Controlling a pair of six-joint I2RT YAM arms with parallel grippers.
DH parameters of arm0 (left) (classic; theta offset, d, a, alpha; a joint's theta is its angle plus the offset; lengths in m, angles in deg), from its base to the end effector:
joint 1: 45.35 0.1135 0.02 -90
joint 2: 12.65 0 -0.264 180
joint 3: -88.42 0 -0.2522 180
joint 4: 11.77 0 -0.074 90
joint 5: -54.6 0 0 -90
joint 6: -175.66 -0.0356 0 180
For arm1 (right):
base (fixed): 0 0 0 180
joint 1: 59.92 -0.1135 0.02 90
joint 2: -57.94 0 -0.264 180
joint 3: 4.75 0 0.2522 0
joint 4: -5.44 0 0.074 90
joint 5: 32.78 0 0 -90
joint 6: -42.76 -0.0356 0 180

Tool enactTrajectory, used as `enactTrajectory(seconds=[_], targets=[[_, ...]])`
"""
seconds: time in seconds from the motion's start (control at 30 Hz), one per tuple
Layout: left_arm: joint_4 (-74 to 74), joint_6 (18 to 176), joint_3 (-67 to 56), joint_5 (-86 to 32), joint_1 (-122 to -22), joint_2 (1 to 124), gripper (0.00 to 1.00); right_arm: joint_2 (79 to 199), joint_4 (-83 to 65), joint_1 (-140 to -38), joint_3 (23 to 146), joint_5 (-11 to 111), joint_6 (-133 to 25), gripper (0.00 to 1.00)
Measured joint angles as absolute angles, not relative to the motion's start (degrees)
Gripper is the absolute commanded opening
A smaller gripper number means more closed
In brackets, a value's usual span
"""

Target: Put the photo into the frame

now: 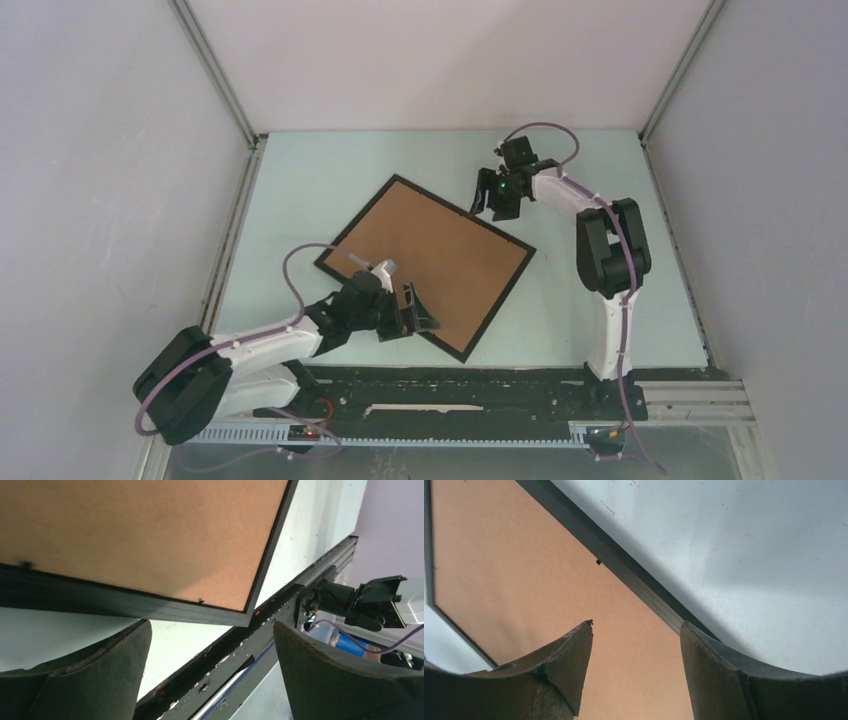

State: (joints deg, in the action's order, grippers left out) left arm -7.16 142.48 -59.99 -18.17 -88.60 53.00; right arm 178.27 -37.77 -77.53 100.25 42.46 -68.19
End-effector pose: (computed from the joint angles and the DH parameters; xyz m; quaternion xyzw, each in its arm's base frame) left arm 0.1417 -0.1477 0.1453 -0.0409 0.8926 -0.4149 0.1716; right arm 0.4292 0.1457 0.1822 -0.0070 0.9552 0.2055 0.2130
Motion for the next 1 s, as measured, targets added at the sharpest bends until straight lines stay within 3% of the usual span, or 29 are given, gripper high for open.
enactTrajectory(seconds=[0.2,0.4,0.57,0.8,1.0], targets=[[10.0,135.3,-51.8,-25.9,-86.8,43.9,1.00,166.6,-39.9,-71.4,92.1,40.3,-69.9,0.68],[12.4,129.2,-36.4,-32.5,-70.4,44.2,1.00,145.6,-33.0,-63.6,67.5,35.0,-74.2,0.56],[8.5,126.3,-27.8,-33.7,-58.6,57.9,1.00,143.6,-28.3,-64.5,52.5,28.8,-77.4,0.39],[7.1,123.1,-18.8,-28.7,-48.7,81.3,1.00,143.6,-25.2,-63.0,47.9,25.7,-78.6,0.42],[7.0,122.1,-15.6,-22.8,-46.4,91.3,1.00,145.9,-22.0,-62.4,47.9,24.2,-78.4,0.38]])
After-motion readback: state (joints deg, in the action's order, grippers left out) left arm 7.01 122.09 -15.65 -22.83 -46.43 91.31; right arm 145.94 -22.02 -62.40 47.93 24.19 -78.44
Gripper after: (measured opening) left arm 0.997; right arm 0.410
